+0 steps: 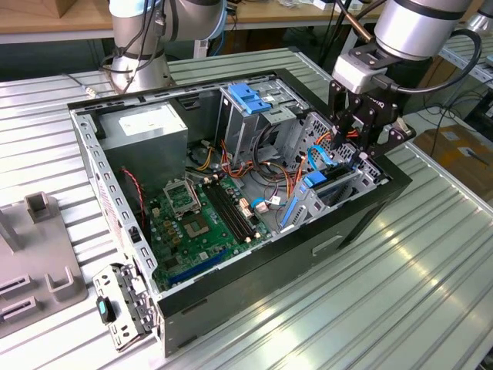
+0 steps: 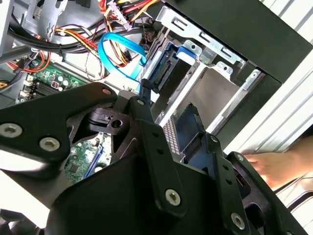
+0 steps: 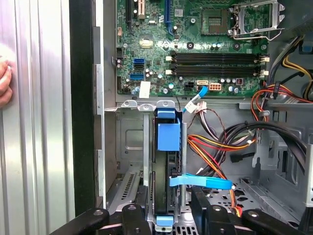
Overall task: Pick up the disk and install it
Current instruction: 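Insert the second disk wire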
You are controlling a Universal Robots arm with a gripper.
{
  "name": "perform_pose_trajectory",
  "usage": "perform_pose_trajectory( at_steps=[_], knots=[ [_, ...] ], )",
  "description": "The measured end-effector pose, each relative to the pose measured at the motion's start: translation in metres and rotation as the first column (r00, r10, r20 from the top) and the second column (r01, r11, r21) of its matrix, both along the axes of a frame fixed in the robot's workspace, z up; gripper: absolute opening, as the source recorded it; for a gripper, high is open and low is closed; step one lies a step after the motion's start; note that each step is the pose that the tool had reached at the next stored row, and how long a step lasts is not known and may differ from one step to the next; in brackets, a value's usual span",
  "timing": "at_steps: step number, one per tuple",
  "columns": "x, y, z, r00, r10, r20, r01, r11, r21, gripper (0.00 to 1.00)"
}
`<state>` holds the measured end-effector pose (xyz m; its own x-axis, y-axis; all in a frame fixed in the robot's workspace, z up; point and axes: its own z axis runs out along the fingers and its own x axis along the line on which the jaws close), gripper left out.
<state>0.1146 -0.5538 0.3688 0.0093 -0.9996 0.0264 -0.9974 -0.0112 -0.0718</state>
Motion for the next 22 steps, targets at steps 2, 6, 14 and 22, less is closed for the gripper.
perform_pose_trajectory(
  at_steps=[2,6,14,22],
  knots=[
    [0.0003,0.0004,-0.0001,1.0000,0.000,0.0000,0.000,1.0000,0.0002,0.48],
    [0.0043,0.0051,-0.0001,1.0000,0.000,0.0000,0.000,1.0000,0.0002,0.48],
    [0.0146,0.0148,-0.0001,1.0000,0.005,0.0000,-0.005,1.0000,0.0001,0.48],
    [0.0271,0.0184,-0.0002,0.9948,0.102,0.0000,-0.102,0.9948,0.0008,0.48]
  ],
)
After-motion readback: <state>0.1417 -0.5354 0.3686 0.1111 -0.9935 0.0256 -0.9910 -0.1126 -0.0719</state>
